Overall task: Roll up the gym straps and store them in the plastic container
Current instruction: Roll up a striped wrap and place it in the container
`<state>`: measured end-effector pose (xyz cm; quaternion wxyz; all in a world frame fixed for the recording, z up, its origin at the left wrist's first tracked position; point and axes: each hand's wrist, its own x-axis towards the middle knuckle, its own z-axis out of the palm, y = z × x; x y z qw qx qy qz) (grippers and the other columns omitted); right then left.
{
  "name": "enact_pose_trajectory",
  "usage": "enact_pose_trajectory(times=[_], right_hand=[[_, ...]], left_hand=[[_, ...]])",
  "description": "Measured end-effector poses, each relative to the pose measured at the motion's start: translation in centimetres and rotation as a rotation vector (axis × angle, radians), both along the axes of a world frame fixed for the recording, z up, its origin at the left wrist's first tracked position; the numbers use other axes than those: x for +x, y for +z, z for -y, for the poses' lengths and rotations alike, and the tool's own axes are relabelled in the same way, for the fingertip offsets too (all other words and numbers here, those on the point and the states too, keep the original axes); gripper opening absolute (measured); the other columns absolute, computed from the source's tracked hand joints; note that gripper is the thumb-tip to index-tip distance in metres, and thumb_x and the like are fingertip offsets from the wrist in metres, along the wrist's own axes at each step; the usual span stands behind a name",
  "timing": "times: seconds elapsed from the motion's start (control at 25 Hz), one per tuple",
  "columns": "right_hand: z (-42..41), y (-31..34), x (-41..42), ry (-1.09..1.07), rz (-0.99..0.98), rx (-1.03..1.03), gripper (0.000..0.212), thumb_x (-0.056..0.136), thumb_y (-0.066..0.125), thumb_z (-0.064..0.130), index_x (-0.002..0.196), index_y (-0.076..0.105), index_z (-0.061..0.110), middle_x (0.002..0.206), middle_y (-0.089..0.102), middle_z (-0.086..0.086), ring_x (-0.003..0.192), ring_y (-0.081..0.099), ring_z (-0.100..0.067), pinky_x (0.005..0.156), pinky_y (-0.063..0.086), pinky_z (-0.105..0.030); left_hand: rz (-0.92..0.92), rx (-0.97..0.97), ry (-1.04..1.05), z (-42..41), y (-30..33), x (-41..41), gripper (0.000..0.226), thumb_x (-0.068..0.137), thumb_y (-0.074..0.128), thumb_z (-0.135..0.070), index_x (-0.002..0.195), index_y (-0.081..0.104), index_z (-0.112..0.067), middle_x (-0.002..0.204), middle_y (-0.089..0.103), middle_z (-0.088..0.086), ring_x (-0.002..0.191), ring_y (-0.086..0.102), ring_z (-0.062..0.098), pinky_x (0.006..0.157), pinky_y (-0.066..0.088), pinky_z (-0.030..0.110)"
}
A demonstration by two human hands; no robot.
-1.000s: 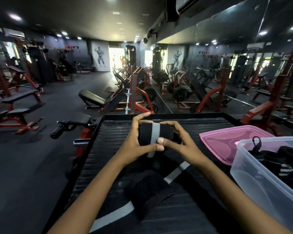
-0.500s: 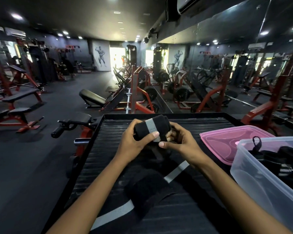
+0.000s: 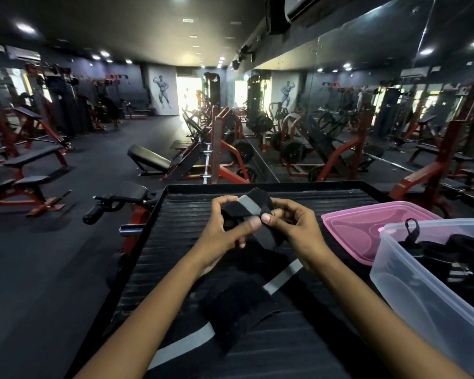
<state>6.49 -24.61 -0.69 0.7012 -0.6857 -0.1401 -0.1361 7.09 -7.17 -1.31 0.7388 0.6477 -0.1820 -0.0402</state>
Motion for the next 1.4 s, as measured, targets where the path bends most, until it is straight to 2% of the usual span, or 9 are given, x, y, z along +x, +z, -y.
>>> enact_pose_trajectory(times=[0.12,0.28,0.44,0.6,0.72,0.84,1.04,1.16,1.4], right_hand=[[-0.3,-0.4,0.1,-0.052,-0.026,0.035,0.032,0.079,0.073,0.003,0.11,0.065,0.004,0.07,0.06,0.002,0.069,0.061,-0.011,0.066,0.052,-0.021],[-0.5,-0.6,0.0,-0.081,-0.041,-0.067,0.038,0.071,0.081,0.005,0.106,0.068,0.009,0.072,0.061,0.014,0.071,0.064,-0.006,0.07,0.055,-0.025],[-0.3,-1.2,0.0,-0.247,0.008,-0.329,0.041,0.064,0.088,0.025,0.097,0.066,0.018,0.094,0.059,0.001,0.085,0.059,-0.012,0.07,0.046,-0.019],[-1.4,-0.9,-0.6,-0.05,-0.025,-0.131,0.021,0.072,0.081,0.009,0.083,0.067,0.019,0.092,0.064,0.007,0.082,0.063,-0.006,0.061,0.053,-0.02],[-1.3,-1.3,1.2,-0.059,-0.037,-0.155,0.017,0.071,0.083,0.014,0.077,0.068,0.018,0.102,0.064,-0.005,0.088,0.066,-0.015,0.062,0.054,-0.023],[-0.1,-0.2,4.5,-0.315,0.026,-0.445,0.03,0.07,0.084,0.025,0.087,0.064,0.011,0.117,0.05,-0.009,0.1,0.054,-0.017,0.086,0.046,-0.024],[0.7,2.8,9.2,-0.389,0.163,-0.991,0.042,0.075,0.078,0.009,0.112,0.061,0.001,0.128,0.044,-0.014,0.116,0.048,-0.03,0.101,0.041,-0.037],[-0.2,0.6,10.3,-0.328,0.072,-1.103,0.038,0.076,0.077,0.009,0.109,0.059,0.007,0.12,0.046,-0.012,0.111,0.052,-0.03,0.093,0.046,-0.037],[0.5,-0.7,10.3,-0.279,0.068,-1.05,0.047,0.076,0.077,0.014,0.116,0.052,0.016,0.124,0.043,-0.006,0.111,0.052,-0.027,0.093,0.049,-0.044]], left_hand=[[0.021,0.027,-0.049,-0.6,0.0,0.2,0.044,0.083,0.07,-0.011,0.116,0.043,-0.022,0.102,0.062,0.003,0.061,0.055,0.009,0.054,0.045,0.025],[-0.053,0.038,-0.026,-0.6,-0.2,0.2,0.031,0.09,0.063,-0.024,0.115,0.045,-0.018,0.094,0.06,0.001,0.049,0.044,0.01,0.047,0.042,0.023],[-0.103,0.001,0.013,0.0,-0.1,0.0,0.029,0.093,0.056,-0.038,0.112,0.049,-0.017,0.097,0.06,0.004,0.048,0.044,0.011,0.045,0.04,0.023],[-0.217,-0.006,-0.025,-0.2,0.0,0.3,0.048,0.092,0.047,-0.055,0.109,0.059,-0.012,0.072,0.056,0.006,0.048,0.044,0.01,0.043,0.037,0.023],[-0.282,0.075,0.012,-0.2,-0.2,0.4,0.056,0.09,0.042,-0.061,0.115,0.057,-0.014,0.081,0.062,0.006,0.055,0.053,0.012,0.051,0.047,0.026],[-0.18,0.305,0.141,-0.4,-0.5,0.8,0.052,0.091,0.043,-0.059,0.124,0.044,-0.019,0.111,0.06,0.004,0.073,0.061,0.013,0.064,0.056,0.029],[0.068,0.639,0.102,-1.1,-1.6,1.0,0.036,0.092,0.059,-0.038,0.12,0.055,-0.016,0.115,0.059,-0.001,0.081,0.062,0.01,0.067,0.055,0.025],[0.183,0.751,0.081,-1.4,-2.3,1.6,0.029,0.09,0.064,-0.034,0.112,0.059,-0.017,0.114,0.06,0.001,0.081,0.059,0.006,0.064,0.046,0.016],[0.244,0.778,0.088,-1.7,-2.7,2.2,0.018,0.089,0.065,-0.032,0.102,0.062,-0.02,0.107,0.063,0.0,0.066,0.055,0.001,0.059,0.041,0.013]])
